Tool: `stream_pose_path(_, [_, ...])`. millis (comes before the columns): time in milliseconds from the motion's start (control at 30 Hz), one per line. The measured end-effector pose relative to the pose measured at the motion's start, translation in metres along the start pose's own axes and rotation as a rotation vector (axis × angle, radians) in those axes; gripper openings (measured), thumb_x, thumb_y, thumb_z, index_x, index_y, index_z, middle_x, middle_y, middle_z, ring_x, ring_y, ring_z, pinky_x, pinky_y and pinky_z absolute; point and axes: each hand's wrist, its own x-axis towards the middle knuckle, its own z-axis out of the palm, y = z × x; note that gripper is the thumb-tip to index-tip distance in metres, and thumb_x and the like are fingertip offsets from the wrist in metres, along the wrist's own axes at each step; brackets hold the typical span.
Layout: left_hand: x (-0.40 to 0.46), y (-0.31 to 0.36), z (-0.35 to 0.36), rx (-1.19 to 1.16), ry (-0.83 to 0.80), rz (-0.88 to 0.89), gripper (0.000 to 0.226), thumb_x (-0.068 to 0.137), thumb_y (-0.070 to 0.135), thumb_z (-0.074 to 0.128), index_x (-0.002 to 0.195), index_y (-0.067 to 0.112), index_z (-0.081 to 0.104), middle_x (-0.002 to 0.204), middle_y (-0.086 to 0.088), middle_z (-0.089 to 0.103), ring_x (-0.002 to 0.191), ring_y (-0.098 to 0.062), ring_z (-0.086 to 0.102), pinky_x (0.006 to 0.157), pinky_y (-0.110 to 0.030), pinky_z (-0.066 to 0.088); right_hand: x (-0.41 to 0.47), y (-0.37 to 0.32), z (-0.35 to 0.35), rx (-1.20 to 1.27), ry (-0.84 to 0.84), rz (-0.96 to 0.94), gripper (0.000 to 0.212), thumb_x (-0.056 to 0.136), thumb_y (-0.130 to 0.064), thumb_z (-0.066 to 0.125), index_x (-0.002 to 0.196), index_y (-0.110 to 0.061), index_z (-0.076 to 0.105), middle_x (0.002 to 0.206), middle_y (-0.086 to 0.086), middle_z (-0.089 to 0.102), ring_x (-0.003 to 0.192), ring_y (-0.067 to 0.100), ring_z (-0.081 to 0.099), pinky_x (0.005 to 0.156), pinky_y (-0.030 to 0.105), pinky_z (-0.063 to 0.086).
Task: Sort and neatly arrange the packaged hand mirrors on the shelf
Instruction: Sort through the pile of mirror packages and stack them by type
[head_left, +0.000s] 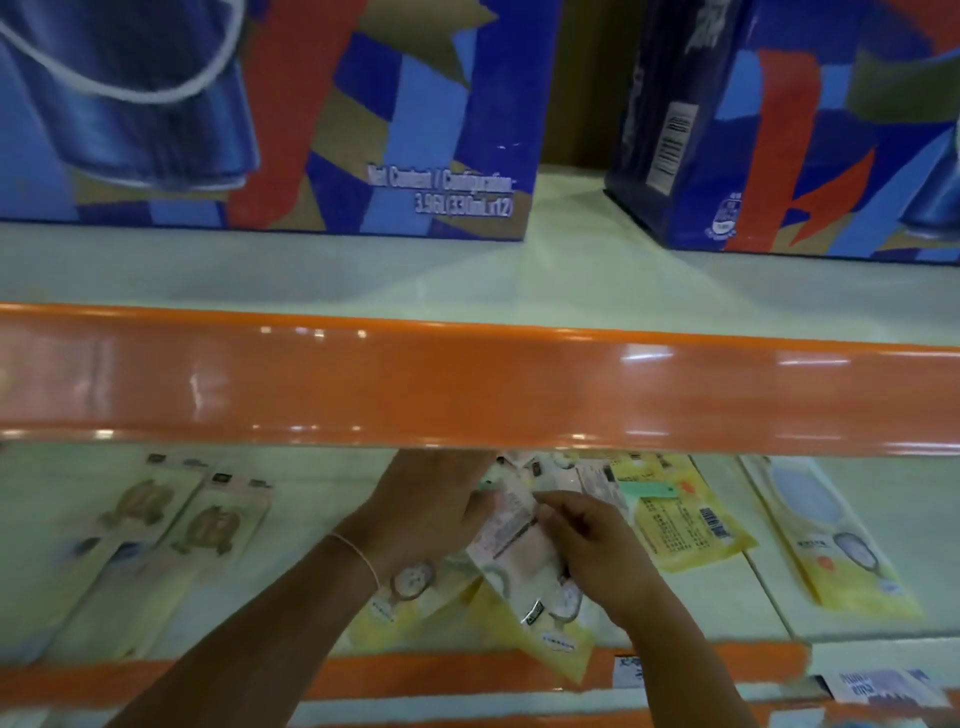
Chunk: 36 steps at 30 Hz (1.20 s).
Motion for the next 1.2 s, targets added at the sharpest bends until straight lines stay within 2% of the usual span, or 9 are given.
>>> stream_pose_path(100, [-0.015, -0.013, -0.012, 0.059, -0.080, 0.030, 0.035, 0.095, 0.048, 0.043, 0.078, 0.019, 0.053, 0.073, 0.001, 0.059, 0.064, -0.016, 0.053, 0.071, -0.027, 0.041, 0.002, -0.018, 0.020, -0.010, -0.029, -0.056, 0.023, 0.095, -0.027, 0.057, 0.086, -0.039, 0.073, 0.065, 0.008, 0.061, 0.056, 0.022, 0.055, 0.053, 0.029, 0.045])
stream_pose_path(167, [-0.026, -0.025, -0.016, -0.032, -0.247, -0.099, 0.041, 0.095, 0.054, 0.041, 0.072, 0.020, 0.042, 0.063, -0.001, 0.045, 0.053, -0.017, 0.038, 0.061, -0.028, 0.034, 0.004, -0.024, 0.031, 0.041, -0.001, -0.057, 0.016, 0.092, -0.029, 0.061, 0.086, -0.029, 0.075, 0.060, 0.012, 0.048, 0.054, 0.018, 0.042, 0.049, 0.028, 0.036])
stream_pose_path(267, [-0.047, -0.043, -0.018, -0.220, -0.267, -0.263, 0.041, 0.095, 0.055, 0.043, 0.073, 0.021, 0.041, 0.063, -0.002, 0.042, 0.053, -0.018, 0.034, 0.051, -0.028, 0.027, 0.005, -0.028, 0.047, 0.381, -0.004, 0.073, 0.027, 0.084, -0.037, 0.068, 0.106, -0.021, 0.073, 0.082, 0.028, 0.062, 0.069, 0.029, 0.058, 0.063, 0.035, 0.048])
stream_pose_path(400, [-0.070, -0.056, -0.021, -0.277, -0.140, -0.414, 0.040, 0.096, 0.054, 0.040, 0.075, 0.021, 0.041, 0.062, 0.000, 0.045, 0.052, -0.017, 0.037, 0.049, -0.027, 0.028, 0.008, -0.025, 0.074, 0.762, -0.120, 0.223, 0.044, 0.084, -0.016, 0.068, 0.125, -0.005, 0.060, 0.117, 0.025, 0.065, 0.102, 0.038, 0.066, 0.081, 0.044, 0.058])
stream_pose_path(600, [-0.105, -0.075, -0.020, -0.418, -0.214, -0.598, 0.043, 0.090, 0.058, 0.049, 0.108, 0.019, 0.045, 0.072, 0.003, 0.061, 0.061, -0.016, 0.059, 0.053, -0.033, 0.045, -0.003, -0.030, 0.121, 0.591, 0.071, 0.232, 0.018, 0.081, -0.009, 0.070, 0.093, 0.004, 0.071, 0.094, 0.026, 0.072, 0.082, 0.036, 0.070, 0.072, 0.039, 0.058])
stream_pose_path(767, [-0.121, -0.084, -0.025, -0.766, -0.312, -0.657, 0.061, 0.091, 0.032, 0.064, 0.141, 0.022, 0.030, 0.075, -0.002, 0.068, 0.054, -0.013, 0.066, 0.052, -0.024, 0.054, -0.006, -0.033, 0.139, 0.513, 0.143, 0.247, 0.013, 0.082, -0.009, 0.071, 0.087, 0.003, 0.072, 0.084, 0.026, 0.071, 0.063, 0.027, 0.066, 0.054, 0.030, 0.053])
stream_pose_path(900, [-0.129, -0.088, -0.027, -0.807, -0.297, -0.634, 0.049, 0.092, 0.026, 0.063, 0.134, 0.019, 0.040, 0.083, -0.003, 0.066, 0.055, -0.016, 0.063, 0.051, -0.027, 0.055, 0.001, -0.034, 0.148, 0.507, 0.134, 0.299, 0.022, 0.078, -0.017, 0.076, 0.085, 0.004, 0.073, 0.092, 0.031, 0.069, 0.076, 0.035, 0.062, 0.076, 0.045, 0.051])
stream_pose_path(1067, [-0.136, -0.097, -0.028, -0.840, -0.222, -0.723, 0.042, 0.093, 0.026, 0.061, 0.129, 0.020, 0.042, 0.084, -0.003, 0.065, 0.056, -0.017, 0.060, 0.048, -0.026, 0.050, 0.016, -0.035, 0.162, 0.473, 0.134, 0.353, 0.041, 0.086, -0.032, 0.068, 0.073, 0.007, 0.060, 0.064, 0.024, 0.055, 0.049, 0.022, 0.041, 0.048, 0.027, 0.035])
stream_pose_path(1200, [-0.151, -0.122, -0.023, -0.773, -0.046, -0.885, 0.024, 0.092, 0.025, 0.060, 0.111, 0.027, 0.044, 0.094, -0.004, 0.066, 0.071, -0.020, 0.063, 0.055, -0.034, 0.056, 0.022, -0.034, 0.181, 0.334, 0.240, 0.368, 0.028, 0.092, -0.027, 0.063, 0.086, 0.001, 0.066, 0.075, 0.022, 0.070, 0.062, 0.024, 0.059, 0.053, 0.029, 0.043])
